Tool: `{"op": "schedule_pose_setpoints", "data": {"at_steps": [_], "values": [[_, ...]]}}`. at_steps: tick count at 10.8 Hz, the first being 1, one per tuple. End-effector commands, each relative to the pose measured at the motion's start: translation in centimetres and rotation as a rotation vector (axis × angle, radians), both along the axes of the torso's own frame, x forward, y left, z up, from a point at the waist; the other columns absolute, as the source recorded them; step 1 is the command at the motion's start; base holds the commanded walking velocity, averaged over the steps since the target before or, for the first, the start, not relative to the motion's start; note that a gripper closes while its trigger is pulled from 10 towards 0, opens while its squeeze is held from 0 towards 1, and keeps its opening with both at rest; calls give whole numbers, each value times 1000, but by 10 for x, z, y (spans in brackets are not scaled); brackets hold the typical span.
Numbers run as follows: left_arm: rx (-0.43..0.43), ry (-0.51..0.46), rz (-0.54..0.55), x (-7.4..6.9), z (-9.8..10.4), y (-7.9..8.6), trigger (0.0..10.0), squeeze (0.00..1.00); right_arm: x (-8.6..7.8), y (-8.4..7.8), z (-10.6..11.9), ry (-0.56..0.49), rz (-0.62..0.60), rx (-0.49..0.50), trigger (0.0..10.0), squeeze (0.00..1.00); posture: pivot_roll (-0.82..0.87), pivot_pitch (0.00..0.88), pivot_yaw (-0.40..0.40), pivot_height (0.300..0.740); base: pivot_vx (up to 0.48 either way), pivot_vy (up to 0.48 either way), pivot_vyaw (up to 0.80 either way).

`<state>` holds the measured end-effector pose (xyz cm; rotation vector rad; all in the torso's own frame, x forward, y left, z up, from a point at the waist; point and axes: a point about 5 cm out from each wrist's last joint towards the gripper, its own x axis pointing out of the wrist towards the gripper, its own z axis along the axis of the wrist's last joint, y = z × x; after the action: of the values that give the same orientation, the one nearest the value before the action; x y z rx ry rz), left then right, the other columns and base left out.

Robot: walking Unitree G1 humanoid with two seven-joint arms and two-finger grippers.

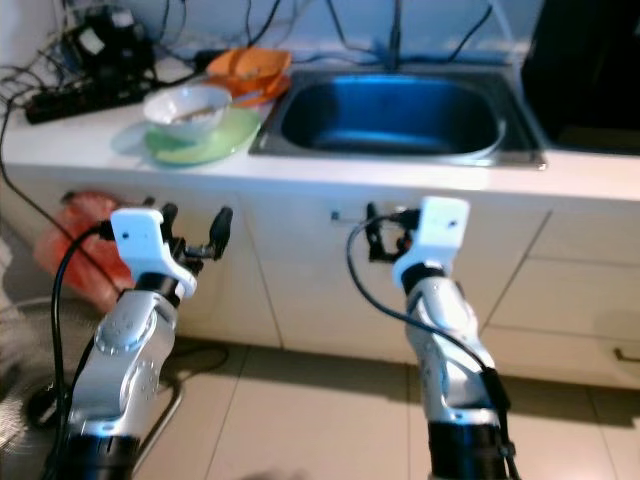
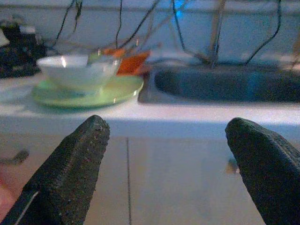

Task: Kitchen organization

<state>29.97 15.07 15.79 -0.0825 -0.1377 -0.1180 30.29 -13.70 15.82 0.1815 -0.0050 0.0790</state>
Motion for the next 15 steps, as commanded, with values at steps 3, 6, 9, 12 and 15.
{"op": "schedule_pose_setpoints", "data": {"at_steps": [3,6,9,12,15], "values": [[-39,-67,-46,1,19,-4,10000,0,7,5,14,-42,4,11,10000,0,34,2,65,740,0,0,0],[-56,-93,-59,2,27,-3,10000,0,7,11,30,-139,17,-44,10000,0,37,1,68,740,310,0,0],[-55,-91,-63,2,26,-3,10000,0,5,14,33,-153,79,-38,10000,0,39,0,63,740,415,0,0],[-46,-74,-57,2,21,-1,10000,0,11,5,27,-123,-5,-92,10000,0,42,0,61,740,428,0,0],[-36,-63,-60,3,19,-2,10000,0,7,19,26,-127,148,65,10000,0,42,0,63,740,439,0,0]]}}
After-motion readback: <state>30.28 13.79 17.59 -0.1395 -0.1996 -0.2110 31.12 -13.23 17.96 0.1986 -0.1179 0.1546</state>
